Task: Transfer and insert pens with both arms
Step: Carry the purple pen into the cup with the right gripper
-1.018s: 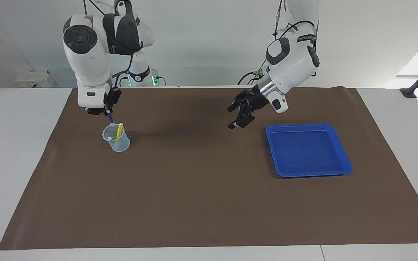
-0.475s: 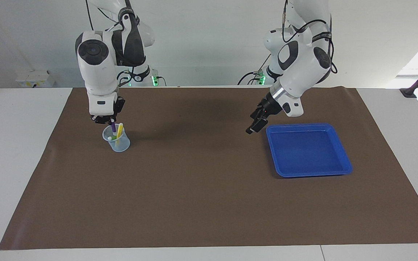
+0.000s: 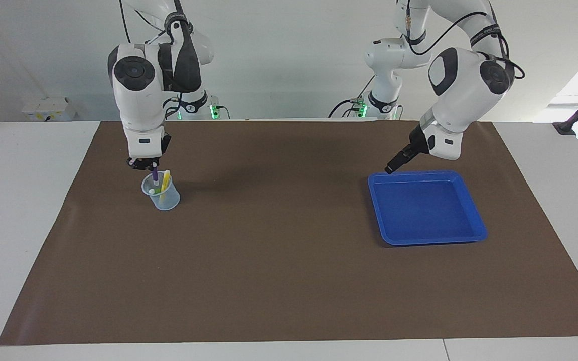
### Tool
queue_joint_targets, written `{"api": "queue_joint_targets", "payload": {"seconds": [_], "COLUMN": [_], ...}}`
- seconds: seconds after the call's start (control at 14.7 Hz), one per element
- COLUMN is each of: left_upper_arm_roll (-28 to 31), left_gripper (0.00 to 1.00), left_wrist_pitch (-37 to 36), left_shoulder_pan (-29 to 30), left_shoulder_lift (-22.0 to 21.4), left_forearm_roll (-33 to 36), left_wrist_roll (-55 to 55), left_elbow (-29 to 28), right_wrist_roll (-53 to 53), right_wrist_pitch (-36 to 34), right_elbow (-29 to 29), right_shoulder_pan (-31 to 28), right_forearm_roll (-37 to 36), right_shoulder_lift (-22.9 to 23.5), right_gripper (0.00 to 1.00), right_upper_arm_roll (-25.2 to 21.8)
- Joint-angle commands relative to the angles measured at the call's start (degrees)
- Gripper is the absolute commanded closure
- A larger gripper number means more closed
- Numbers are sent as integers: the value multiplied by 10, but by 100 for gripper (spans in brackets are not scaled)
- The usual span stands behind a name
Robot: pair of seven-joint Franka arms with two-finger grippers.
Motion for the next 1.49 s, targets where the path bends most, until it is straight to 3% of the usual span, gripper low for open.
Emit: {"api": "queue_joint_targets", "payload": {"seconds": [0.0, 0.34, 0.41, 0.48, 0.54, 0.81, 1.09, 1.43], "left_upper_arm_roll": [33, 29, 33, 37, 39, 41, 41, 44], "left_gripper": [0, 0, 0, 0, 0, 0, 0, 0], "left_wrist_pitch": [-82, -143, -137, -132, -123, -67, -103, -101], "left_shoulder_pan": [-28, -30, -36, -35, -32, -40, -40, -40], "left_shoulder_lift": [2, 4, 2, -1, -5, 2, 29, 19], "left_forearm_roll": [29, 79, 87, 85, 85, 84, 85, 81], "left_wrist_roll": [98, 234, 259, 262, 260, 215, 216, 215], "left_elbow": [70, 137, 136, 125, 104, 92, 144, 134], "right_wrist_roll": [-20, -26, -26, -25, -22, -20, 1, 226], "right_wrist_pitch": [21, 27, 27, 26, 24, -7, -59, -145], "right_elbow": [-25, -31, -31, -30, -24, 20, 70, 113], "right_shoulder_pan": [-1, -1, -1, -1, -1, -1, -7, -8], "right_forearm_roll": [-15, -23, -23, -23, -19, 25, 108, 128], "right_shoulder_lift": [-20, -21, -21, -21, -20, -23, -27, -27], "right_gripper": [100, 100, 67, 19, 0, 0, 0, 0], "right_upper_arm_roll": [0, 1, 1, 1, 1, 3, 1, -3]}}
